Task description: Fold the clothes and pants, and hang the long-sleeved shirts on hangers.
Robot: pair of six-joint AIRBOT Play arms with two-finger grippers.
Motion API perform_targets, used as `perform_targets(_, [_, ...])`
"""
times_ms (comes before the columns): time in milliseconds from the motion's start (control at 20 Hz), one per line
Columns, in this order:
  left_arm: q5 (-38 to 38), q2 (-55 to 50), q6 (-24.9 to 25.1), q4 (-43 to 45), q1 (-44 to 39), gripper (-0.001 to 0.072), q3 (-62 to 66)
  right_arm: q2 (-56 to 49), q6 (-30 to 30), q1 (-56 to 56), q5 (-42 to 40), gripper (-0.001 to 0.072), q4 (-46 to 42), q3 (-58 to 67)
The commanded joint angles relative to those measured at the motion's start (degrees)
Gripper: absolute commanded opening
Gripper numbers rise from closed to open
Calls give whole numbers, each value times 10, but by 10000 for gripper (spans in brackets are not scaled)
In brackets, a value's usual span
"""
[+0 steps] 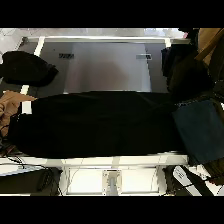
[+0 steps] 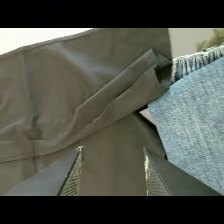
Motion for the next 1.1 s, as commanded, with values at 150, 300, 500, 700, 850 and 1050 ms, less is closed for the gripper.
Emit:
perform_targets(150, [-42, 47, -12, -52, -6, 18, 64, 59, -54, -14, -7, 410, -82, -32])
perform_targets(300, [-32, 68, -12, -65, -7, 18, 65, 142, -75, -104, -38, 411, -83, -208])
perform_targets(500, [-34, 70, -28, -64, -8, 18, 65, 105, -118, -171, -58, 411, 8, -443])
perform_targets(700, [-34, 70, -28, -64, -8, 18, 65, -14, -150, -171, -59, 412, 1, -480])
perform_targets(850, [-34, 70, -30, -64, -8, 18, 65, -82, -169, -171, -64, 411, -3, -478])
perform_targets(1050, [-34, 70, -30, -64, -8, 18, 65, -105, -181, -171, -99, 409, -51, -478])
